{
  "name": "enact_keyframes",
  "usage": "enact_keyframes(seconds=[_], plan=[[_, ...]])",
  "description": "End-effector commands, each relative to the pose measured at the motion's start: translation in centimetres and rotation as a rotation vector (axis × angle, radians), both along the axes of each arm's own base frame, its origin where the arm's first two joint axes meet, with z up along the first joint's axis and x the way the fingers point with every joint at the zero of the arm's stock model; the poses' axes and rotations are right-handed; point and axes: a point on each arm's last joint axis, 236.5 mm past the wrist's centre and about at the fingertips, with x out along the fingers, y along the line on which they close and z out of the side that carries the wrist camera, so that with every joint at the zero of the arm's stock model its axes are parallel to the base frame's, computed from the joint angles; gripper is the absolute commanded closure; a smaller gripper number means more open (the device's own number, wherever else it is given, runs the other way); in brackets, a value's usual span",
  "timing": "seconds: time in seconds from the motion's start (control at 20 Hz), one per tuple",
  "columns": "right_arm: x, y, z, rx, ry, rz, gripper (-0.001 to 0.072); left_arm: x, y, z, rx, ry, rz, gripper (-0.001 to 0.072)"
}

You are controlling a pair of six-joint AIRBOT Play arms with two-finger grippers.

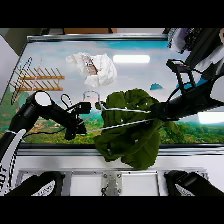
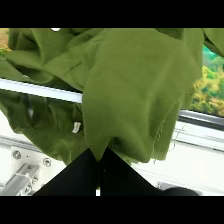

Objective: Fold the clothes and pants, and hang the long-sleeved shirts on hangers.

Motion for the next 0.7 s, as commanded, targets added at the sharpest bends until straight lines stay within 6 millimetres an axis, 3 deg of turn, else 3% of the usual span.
enact_keyframes(seconds=[0.0, 0.2, 0.65], plan=[[1.1, 1.1, 0.5, 0.036, -0.056, 0.001, 0.0696, 0.0, -0.4, 0.2, -0.017, 0.004, 0.006, 0.0692], [2.5, -1.1, 0.4, -0.050, -0.108, -0.047, 0.0696, -0.7, -0.3, 0.3, -0.015, 0.028, -0.010, 0.0692], [3.9, -3.8, 0.5, -0.155, -0.163, -0.101, 0.0696, -1.7, -0.1, 0.6, -0.014, 0.064, -0.034, 0.0693]])
